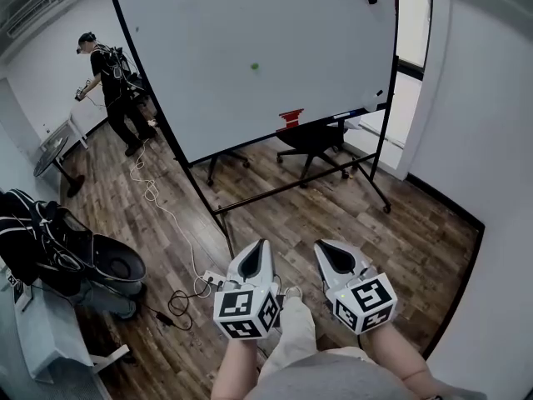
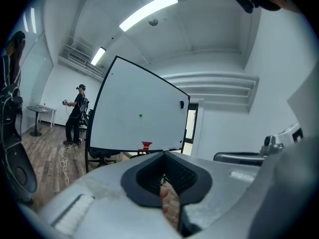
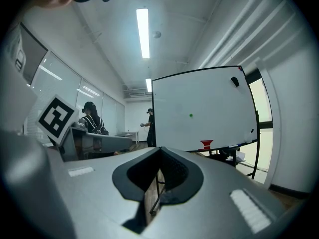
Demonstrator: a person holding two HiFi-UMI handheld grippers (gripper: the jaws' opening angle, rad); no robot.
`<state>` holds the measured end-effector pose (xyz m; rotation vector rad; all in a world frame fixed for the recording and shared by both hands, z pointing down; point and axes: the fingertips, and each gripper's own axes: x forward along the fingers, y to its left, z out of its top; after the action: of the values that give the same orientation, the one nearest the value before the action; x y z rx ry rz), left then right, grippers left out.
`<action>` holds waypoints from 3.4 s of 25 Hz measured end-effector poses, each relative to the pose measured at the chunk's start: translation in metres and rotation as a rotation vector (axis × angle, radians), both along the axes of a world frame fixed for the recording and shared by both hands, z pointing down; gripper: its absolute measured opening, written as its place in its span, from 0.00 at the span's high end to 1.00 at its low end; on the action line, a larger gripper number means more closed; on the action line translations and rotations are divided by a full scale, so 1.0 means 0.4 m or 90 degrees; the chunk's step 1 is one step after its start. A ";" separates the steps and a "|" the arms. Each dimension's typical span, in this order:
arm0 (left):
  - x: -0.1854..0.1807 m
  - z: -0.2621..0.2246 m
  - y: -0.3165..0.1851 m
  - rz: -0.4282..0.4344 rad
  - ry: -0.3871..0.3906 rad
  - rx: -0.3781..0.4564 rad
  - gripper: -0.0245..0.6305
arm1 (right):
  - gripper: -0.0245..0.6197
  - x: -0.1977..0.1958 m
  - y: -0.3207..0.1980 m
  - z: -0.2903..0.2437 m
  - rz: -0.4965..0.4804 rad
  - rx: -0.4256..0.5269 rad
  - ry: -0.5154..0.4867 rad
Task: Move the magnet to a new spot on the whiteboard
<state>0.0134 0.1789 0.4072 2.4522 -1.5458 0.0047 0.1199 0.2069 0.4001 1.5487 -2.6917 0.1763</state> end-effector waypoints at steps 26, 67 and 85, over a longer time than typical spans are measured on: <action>-0.039 0.010 -0.610 -0.021 -0.006 -0.014 0.96 | 0.96 -0.038 -0.643 -0.048 -0.012 0.034 0.028; -0.221 0.030 -1.186 -0.073 0.016 -0.024 0.96 | 0.95 -0.144 -1.529 -0.204 0.042 0.128 0.139; -0.266 0.042 -1.325 -0.152 0.013 -0.018 0.96 | 0.76 -0.150 -1.778 -0.236 0.058 0.136 0.128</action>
<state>-0.0932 -0.3513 0.4238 2.2243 -1.8048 -0.0408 0.0601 -0.5043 0.3059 1.6430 -2.5537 -0.2598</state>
